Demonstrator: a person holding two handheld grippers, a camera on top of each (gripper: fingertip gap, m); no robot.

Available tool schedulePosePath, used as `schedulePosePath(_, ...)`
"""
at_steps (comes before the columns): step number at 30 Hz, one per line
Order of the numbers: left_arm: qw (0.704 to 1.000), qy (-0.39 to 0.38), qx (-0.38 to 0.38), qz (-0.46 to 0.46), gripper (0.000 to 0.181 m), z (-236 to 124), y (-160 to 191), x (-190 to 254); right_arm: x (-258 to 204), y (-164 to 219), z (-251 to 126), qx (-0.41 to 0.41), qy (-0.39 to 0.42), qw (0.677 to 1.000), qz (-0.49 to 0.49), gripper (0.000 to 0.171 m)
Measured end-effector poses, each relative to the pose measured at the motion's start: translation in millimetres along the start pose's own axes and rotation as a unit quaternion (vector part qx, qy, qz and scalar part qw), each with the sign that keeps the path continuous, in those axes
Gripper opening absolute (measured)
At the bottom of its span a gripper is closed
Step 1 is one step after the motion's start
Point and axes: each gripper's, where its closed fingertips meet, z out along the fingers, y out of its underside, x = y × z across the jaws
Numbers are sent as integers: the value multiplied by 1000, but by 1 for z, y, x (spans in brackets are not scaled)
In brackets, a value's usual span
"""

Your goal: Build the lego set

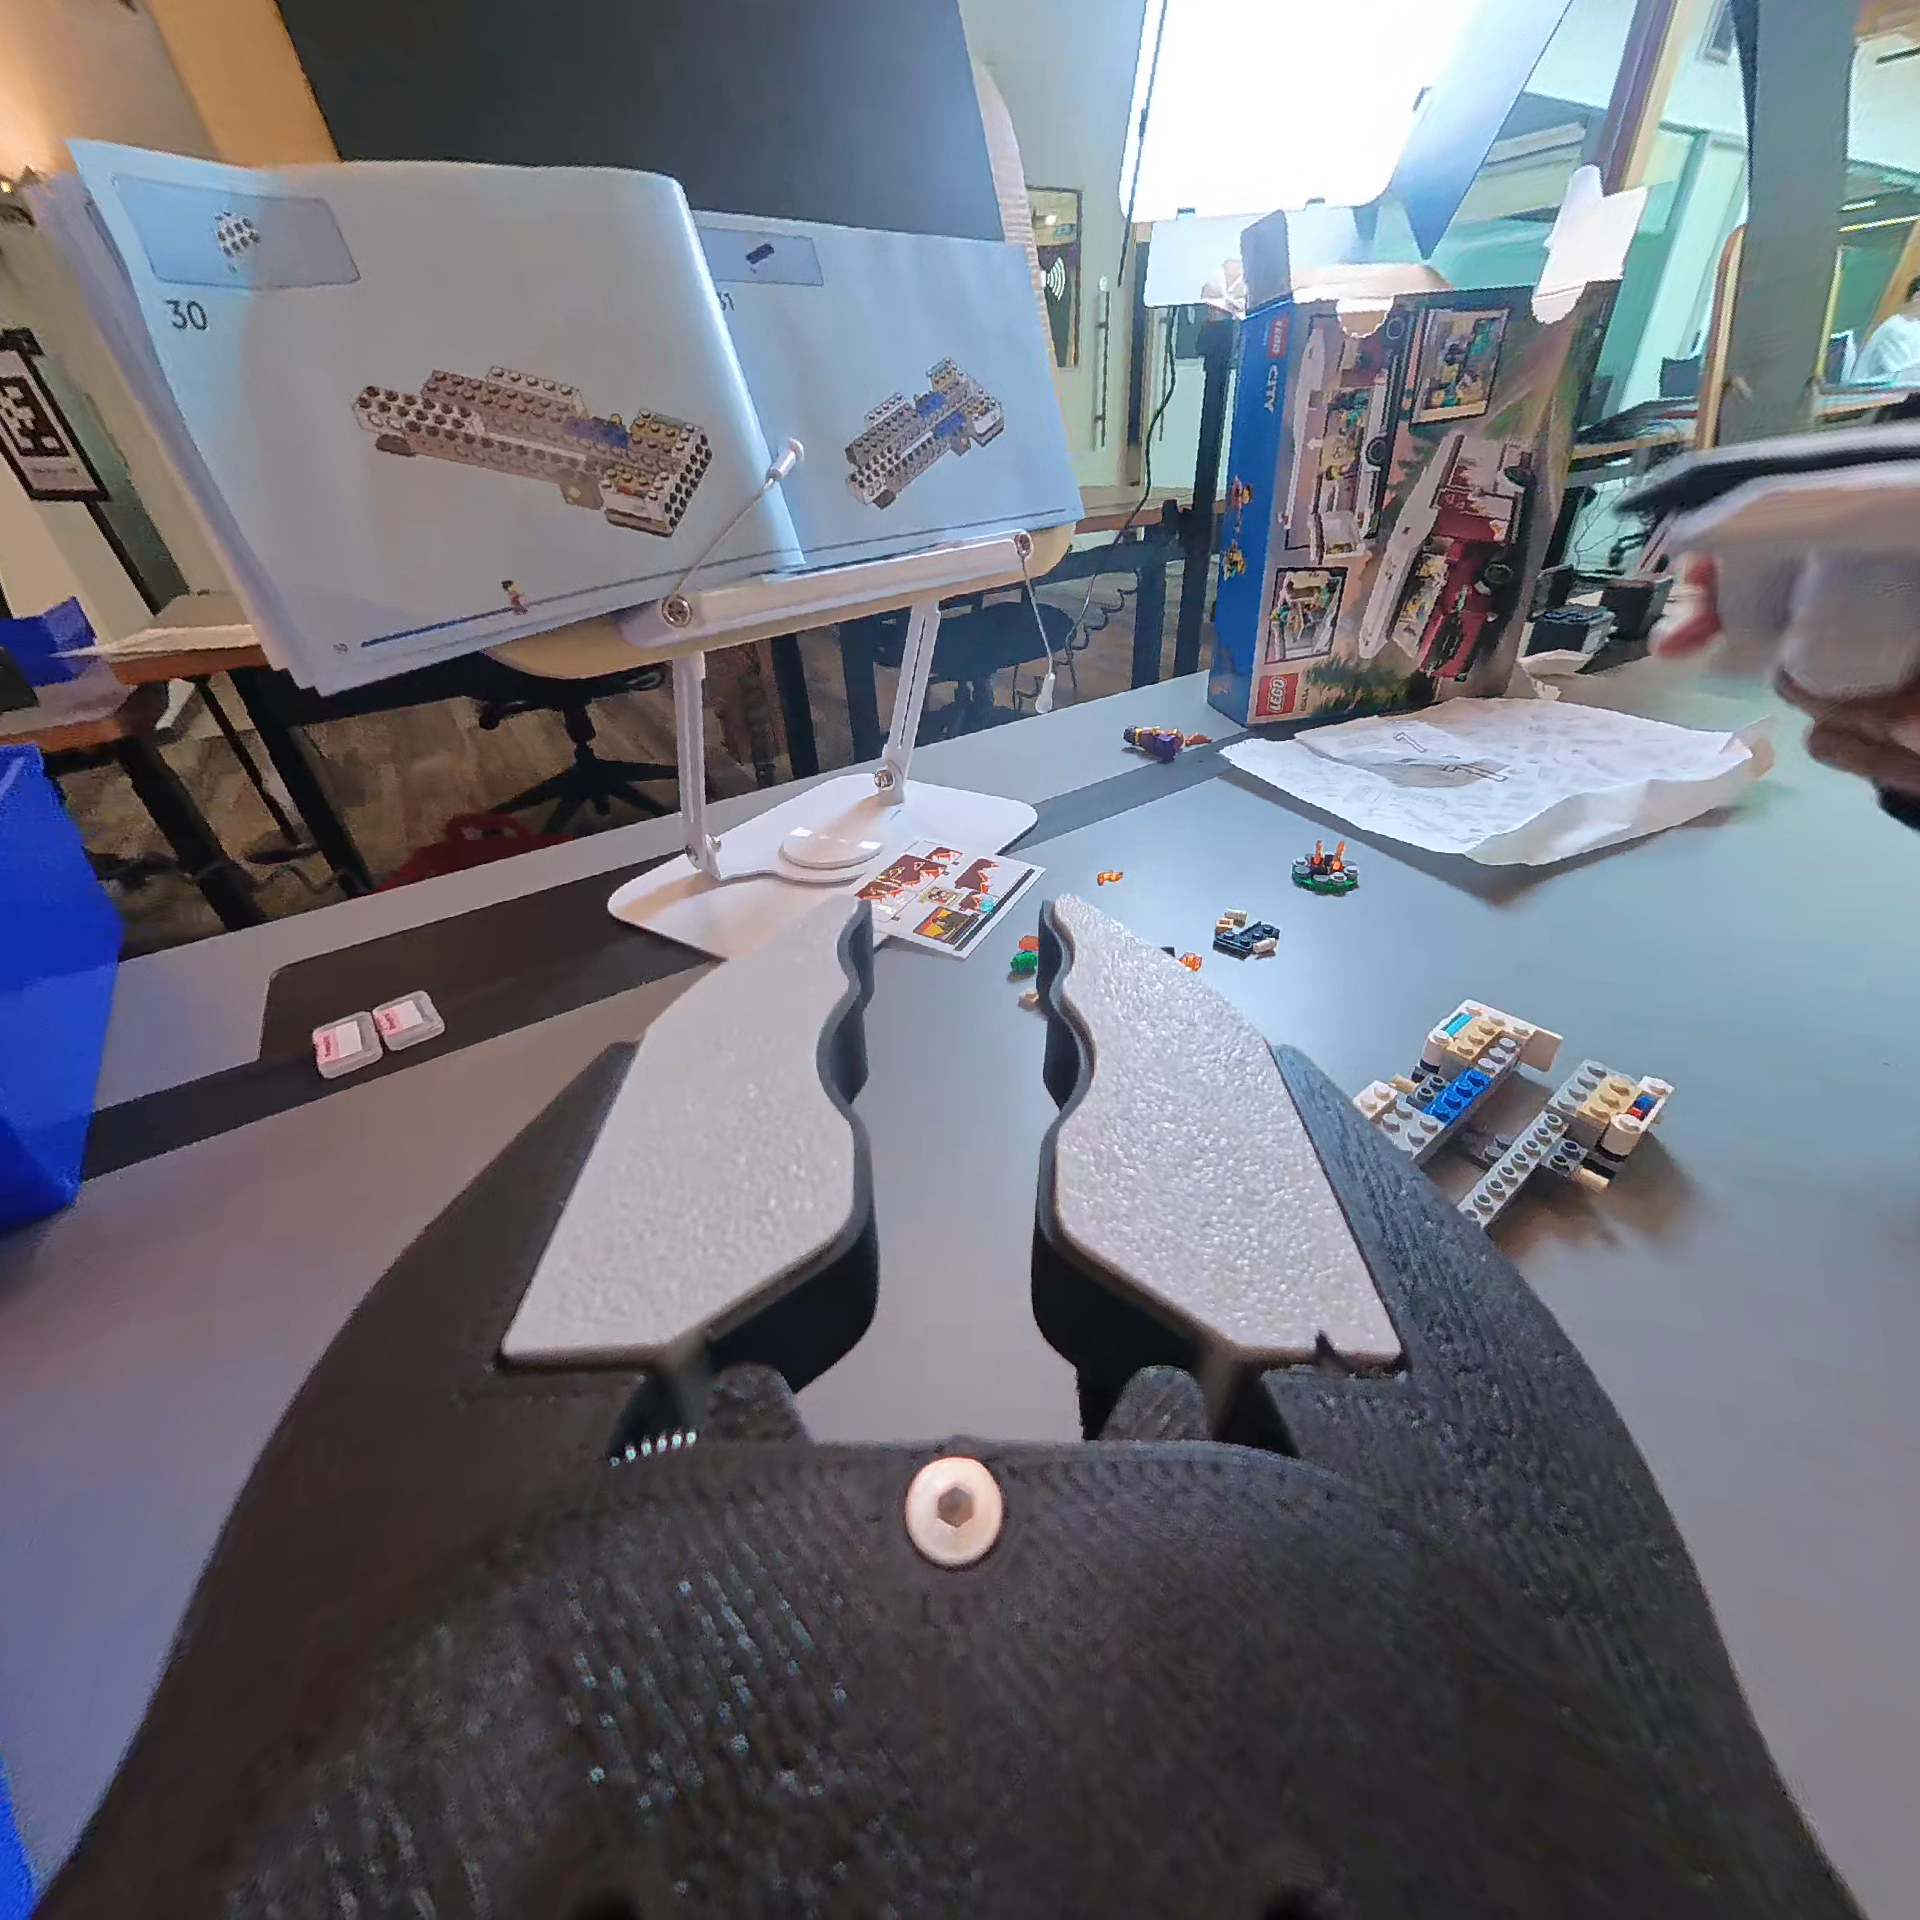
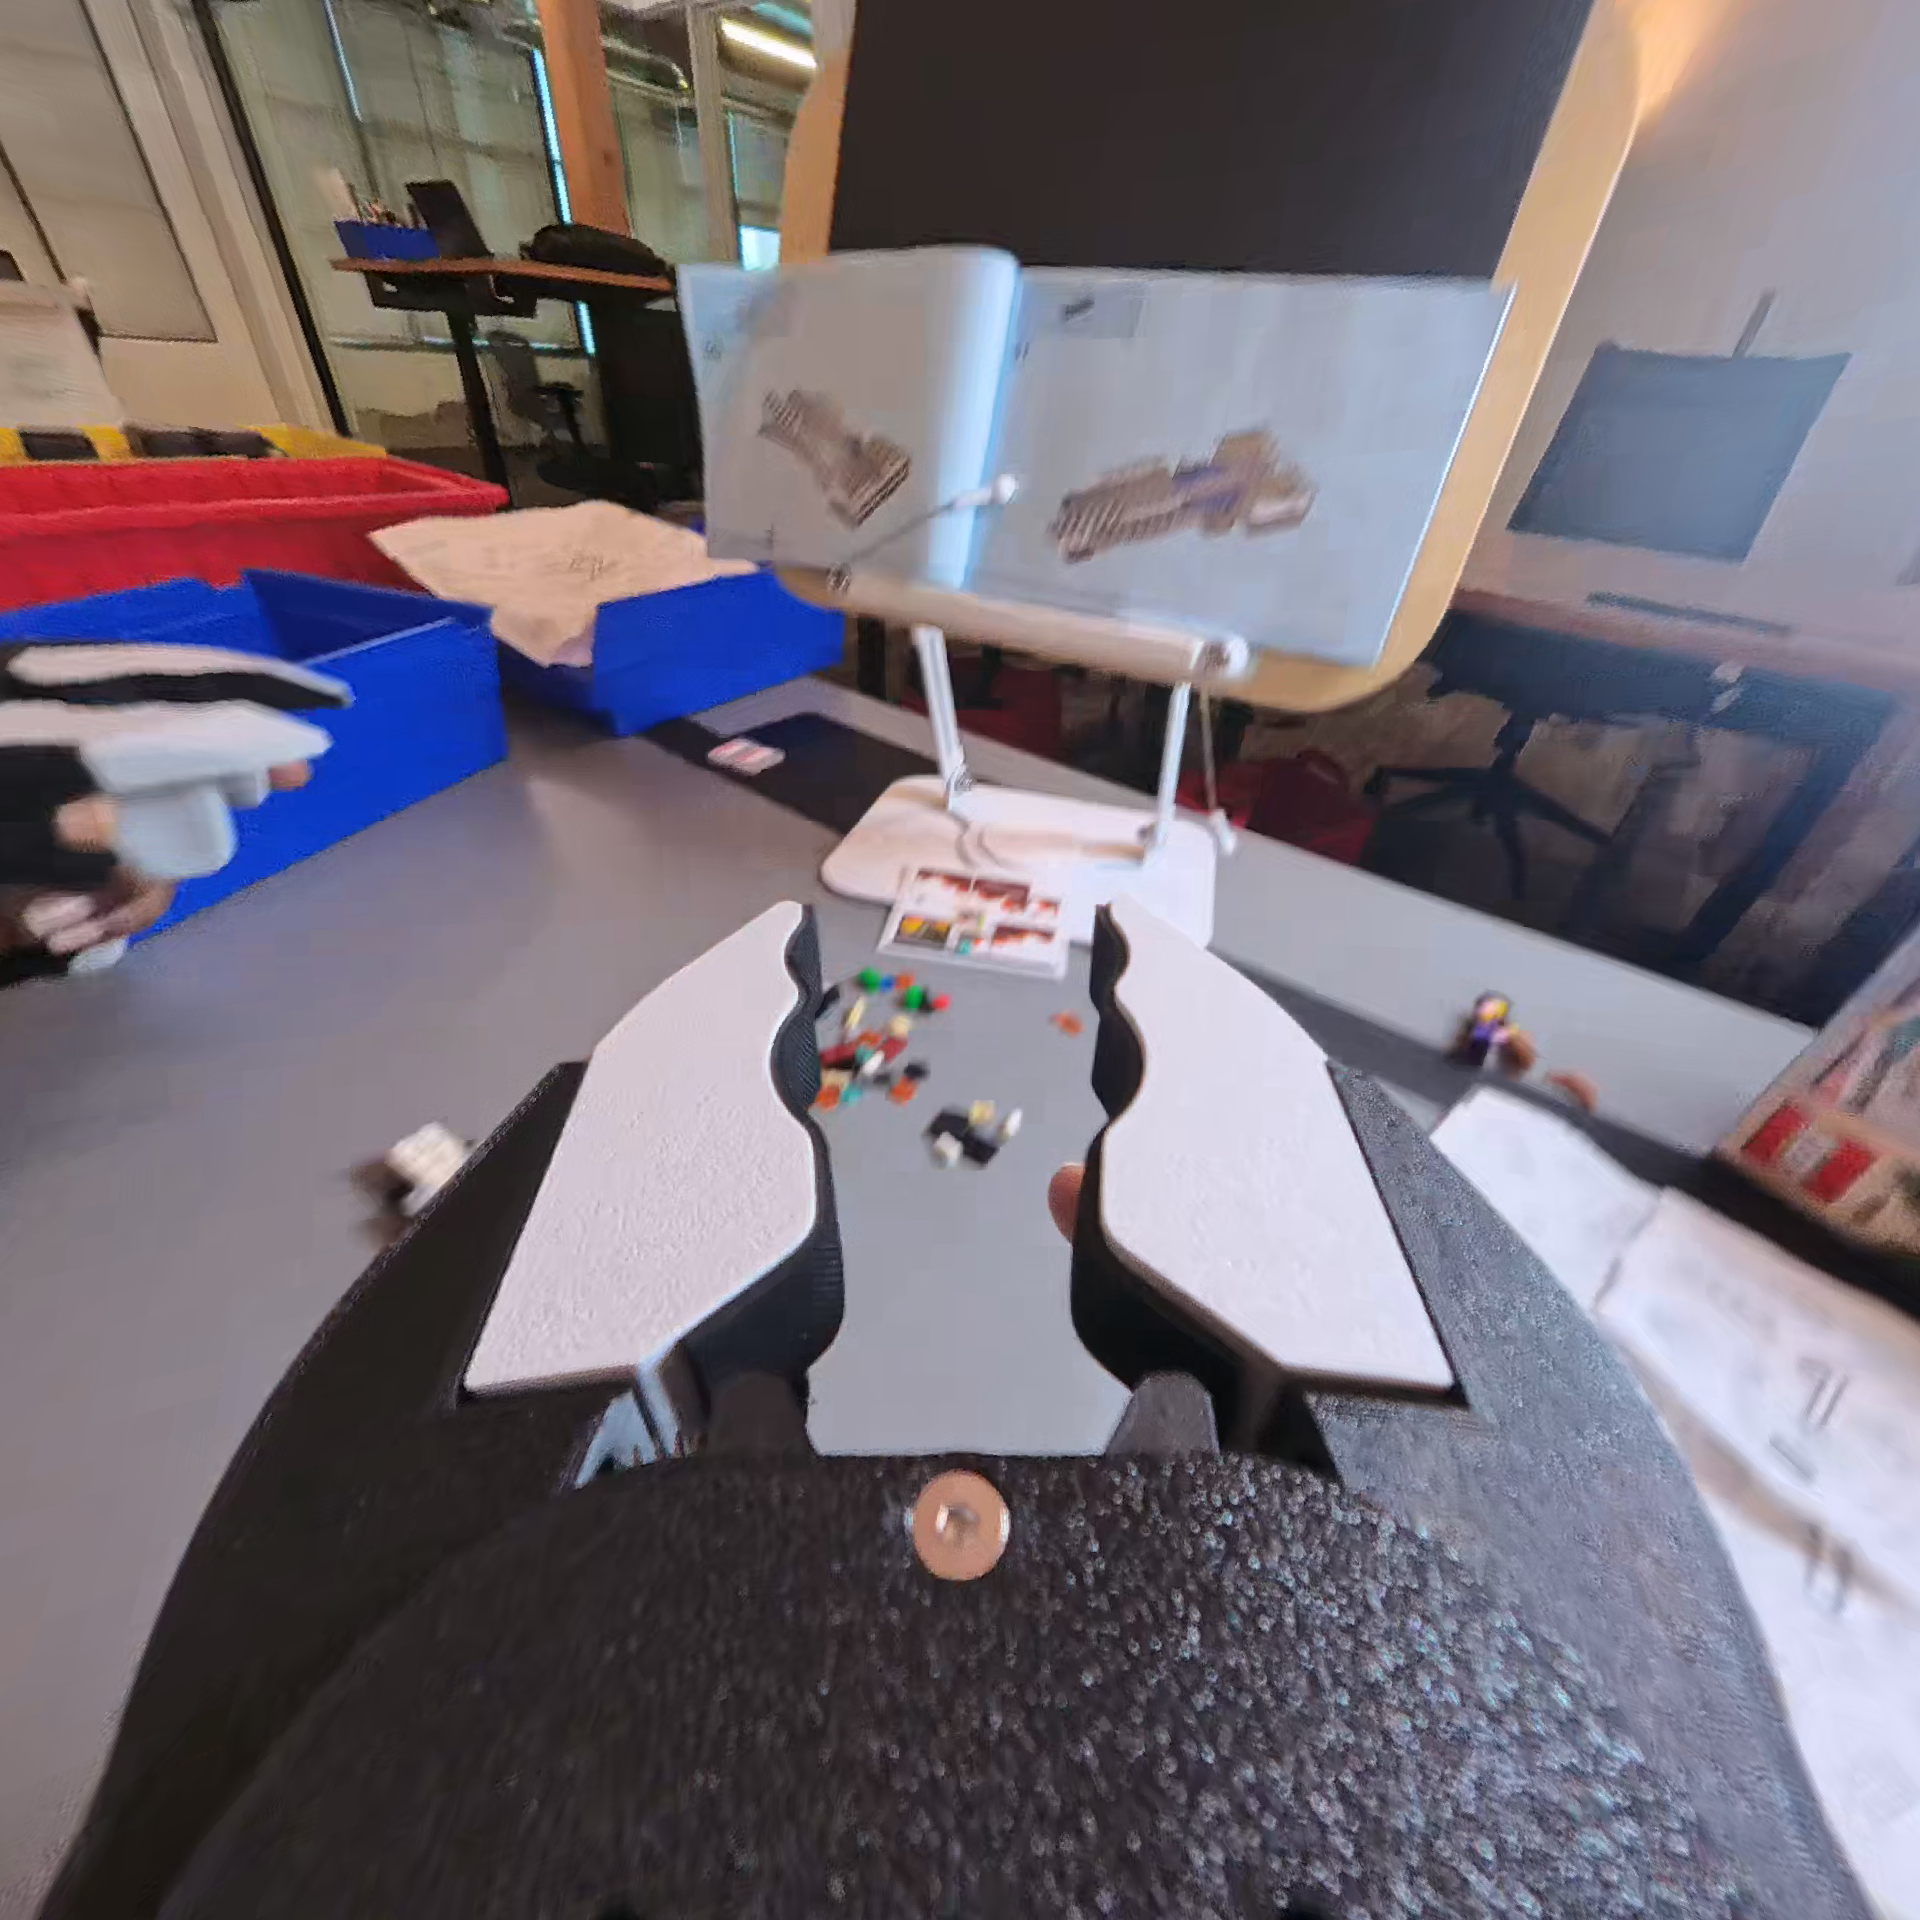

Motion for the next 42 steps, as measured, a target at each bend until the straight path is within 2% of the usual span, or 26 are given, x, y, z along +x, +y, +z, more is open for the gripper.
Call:
schedulePosePath(2,1000,1,-1,11,30,1,4,1,-28,34,-22,-4,1,1000,-2,49)
schedulePosePath(4,1000,6,3,6,30,2,6,1,-41,46,-31,11,7,999,-45,43)
schedulePosePath(8,1000,3,9,1,33,2,9,-3,-47,15,-36,50,-9,998,-43,44)
schedulePosePath(12,1000,-14,19,10,33,-2,4,-10,-47,26,-37,42,-11,998,-39,44)
schedulePosePath(20,999,-29,28,9,30,-5,3,-19,-51,16,-45,63,-13,997,-44,45)
schedulePosePath(27,999,-37,31,11,29,-8,1,-25,-55,29,-40,45,-28,998,-37,46)
schedulePosePath(29,998,-37,39,18,29,-11,-6,-24,-54,37,-37,34,-31,999,-29,46)
schedulePosePath(31,997,-51,51,37,27,-21,-28,-30,-54,42,-35,24,-35,999,-20,46)
schedulePosePath(33,989,-110,90,47,19,-56,-73,-65,-53,45,-36,20,-39,999,-15,45)
schedulePosePath(35,984,-139,109,-8,12,-104,-107,-110,-52,49,-36,12,-44,999,-14,44)
schedulePosePath(37,987,-141,54,-53,8,-135,-106,-152,-51,52,-35,7,-50,999,-6,43)
schedulePosePath(38,989,-139,-8,-59,6,-143,-89,-168,-51,52,-34,5,-54,999,2,43)
schedulePosePath(40,975,-131,-171,-55,8,-150,-30,-187,-52,53,-33,3,-60,998,17,42)
schedulePosePath(41,960,-111,-248,-63,14,-152,3,-187,-52,54,-33,2,-62,998,20,41)
schedulePosePath(42,947,-91,-298,-73,16,-152,31,-184,-52,55,-33,-1,-63,998,22,41)
